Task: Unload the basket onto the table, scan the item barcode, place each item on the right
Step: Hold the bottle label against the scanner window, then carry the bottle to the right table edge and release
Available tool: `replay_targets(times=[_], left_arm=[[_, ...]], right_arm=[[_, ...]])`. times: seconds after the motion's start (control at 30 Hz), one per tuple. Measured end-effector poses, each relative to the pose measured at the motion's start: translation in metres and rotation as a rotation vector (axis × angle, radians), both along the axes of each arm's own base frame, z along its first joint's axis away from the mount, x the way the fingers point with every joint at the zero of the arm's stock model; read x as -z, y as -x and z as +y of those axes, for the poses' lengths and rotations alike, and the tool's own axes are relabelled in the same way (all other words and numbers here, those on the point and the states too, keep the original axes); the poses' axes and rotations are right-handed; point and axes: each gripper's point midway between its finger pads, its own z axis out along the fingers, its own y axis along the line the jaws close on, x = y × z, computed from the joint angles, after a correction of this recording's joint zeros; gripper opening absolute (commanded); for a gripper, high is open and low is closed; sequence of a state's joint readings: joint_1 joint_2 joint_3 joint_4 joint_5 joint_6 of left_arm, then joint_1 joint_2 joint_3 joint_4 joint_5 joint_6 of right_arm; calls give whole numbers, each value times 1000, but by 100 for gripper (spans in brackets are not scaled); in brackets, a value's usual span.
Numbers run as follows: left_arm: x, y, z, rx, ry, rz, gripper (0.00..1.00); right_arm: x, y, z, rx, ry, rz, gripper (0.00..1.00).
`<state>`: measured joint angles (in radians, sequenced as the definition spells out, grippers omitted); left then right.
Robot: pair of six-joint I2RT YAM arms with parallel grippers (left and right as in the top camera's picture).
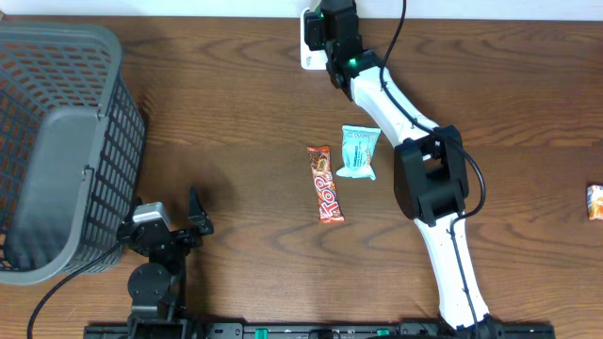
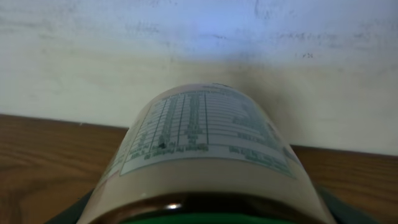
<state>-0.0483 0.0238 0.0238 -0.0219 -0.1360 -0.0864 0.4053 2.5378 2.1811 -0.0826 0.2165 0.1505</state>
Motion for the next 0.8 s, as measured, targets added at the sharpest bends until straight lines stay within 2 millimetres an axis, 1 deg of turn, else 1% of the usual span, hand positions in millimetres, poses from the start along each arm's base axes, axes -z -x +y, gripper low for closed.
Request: replay_targets(times=[0.07, 0.13, 0.17, 0.23, 0.27, 0.3, 0.33, 0.37, 0.4, 0.43, 0.47, 0.53, 0.57, 0.6, 0.63, 0.67, 0.7, 0.73, 0.77, 0.8], left_arm=[[0, 0, 0, 0, 0, 0, 100], [0, 0, 0, 0, 0, 0, 100], [0, 0, 0, 0, 0, 0, 100], [0, 0, 0, 0, 0, 0, 100], [0, 0, 0, 0, 0, 0, 100], [0, 0, 0, 1, 0, 0, 100], [0, 0, 0, 1, 0, 0, 100], [0, 0, 0, 1, 0, 0, 100], [0, 0, 0, 2, 0, 0, 100], [0, 0, -1, 3, 0, 0, 100], [0, 0, -1, 3, 0, 0, 100], [0, 0, -1, 3, 0, 0, 100], [0, 0, -1, 3, 0, 0, 100], [0, 0, -1, 3, 0, 1, 100], [0, 0, -1, 3, 0, 0, 100], [0, 0, -1, 3, 0, 1, 100], [0, 0, -1, 3, 0, 1, 100], [0, 0, -1, 3, 0, 1, 100], [0, 0, -1, 3, 0, 1, 100], [0, 0, -1, 3, 0, 1, 100]], right_arm=[[7, 3, -1, -1, 14, 32, 48], [23, 12, -5, 0, 46, 103, 48], [27, 16, -7, -1, 57, 128, 49], [32, 30, -15, 5, 96, 210, 49], [32, 40, -21, 13, 120, 253, 49], [27, 49, -27, 24, 142, 287, 49], [18, 56, -33, 32, 157, 306, 50], [6, 69, -43, 49, 181, 341, 51], [-11, 79, -54, 68, 197, 359, 52], [-35, 90, -67, 89, 206, 365, 52], [-48, 98, -77, 105, 211, 374, 52], [-89, 118, -108, 161, 205, 377, 52], [-105, 126, -126, 196, 197, 381, 52], [-114, 133, -139, 223, 194, 390, 52], [-123, 142, -159, 266, 185, 408, 52], [-126, 148, -174, 303, 178, 424, 52], [-126, 155, -198, 361, 167, 456, 52], [-123, 158, -214, 399, 159, 478, 52], [-115, 162, -236, 450, 148, 516, 53], [-107, 164, -253, 489, 142, 545, 53]])
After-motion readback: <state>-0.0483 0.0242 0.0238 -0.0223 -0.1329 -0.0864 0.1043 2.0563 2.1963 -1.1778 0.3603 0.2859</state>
